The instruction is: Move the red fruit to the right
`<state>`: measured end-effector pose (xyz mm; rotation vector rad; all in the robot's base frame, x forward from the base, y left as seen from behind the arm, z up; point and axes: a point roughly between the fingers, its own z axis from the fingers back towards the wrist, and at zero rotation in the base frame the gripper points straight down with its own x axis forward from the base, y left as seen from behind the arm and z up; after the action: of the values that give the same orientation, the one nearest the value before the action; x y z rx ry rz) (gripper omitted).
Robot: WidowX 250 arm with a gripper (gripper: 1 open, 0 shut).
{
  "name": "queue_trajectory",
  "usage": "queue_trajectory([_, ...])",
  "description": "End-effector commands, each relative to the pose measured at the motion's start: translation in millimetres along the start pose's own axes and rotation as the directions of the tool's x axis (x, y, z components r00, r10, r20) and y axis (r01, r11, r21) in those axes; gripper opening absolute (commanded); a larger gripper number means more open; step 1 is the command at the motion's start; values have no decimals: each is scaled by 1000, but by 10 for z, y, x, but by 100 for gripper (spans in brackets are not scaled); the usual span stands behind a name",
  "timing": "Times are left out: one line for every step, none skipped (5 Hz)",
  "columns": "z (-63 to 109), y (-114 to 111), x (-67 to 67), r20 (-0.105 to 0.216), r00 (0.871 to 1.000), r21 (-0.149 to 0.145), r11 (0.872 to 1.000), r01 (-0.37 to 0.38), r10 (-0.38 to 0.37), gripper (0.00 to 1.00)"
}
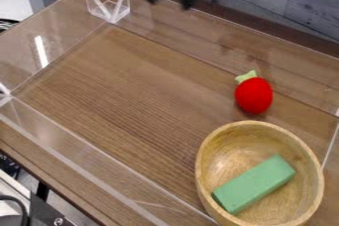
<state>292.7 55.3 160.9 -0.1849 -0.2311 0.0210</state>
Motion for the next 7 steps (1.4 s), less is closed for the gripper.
queue_trajectory([67, 211, -64, 57, 998, 55, 998, 0, -3, 100])
queue_trajectory([-16, 273, -109, 68, 998, 71, 997, -25, 20, 100])
queue_trajectory([-102, 329, -56, 110, 992, 118, 991, -67, 54, 100])
queue_trajectory([-297, 394, 21, 141, 988, 151, 985, -81, 60, 100])
queue_trajectory([-493, 474, 121, 163, 985, 180, 980, -89, 60, 100])
queue_trajectory([-566, 615, 160, 184, 981, 213, 973, -92, 52, 100])
queue_trajectory([-606, 738, 169, 205, 977, 236, 966, -109, 60, 100])
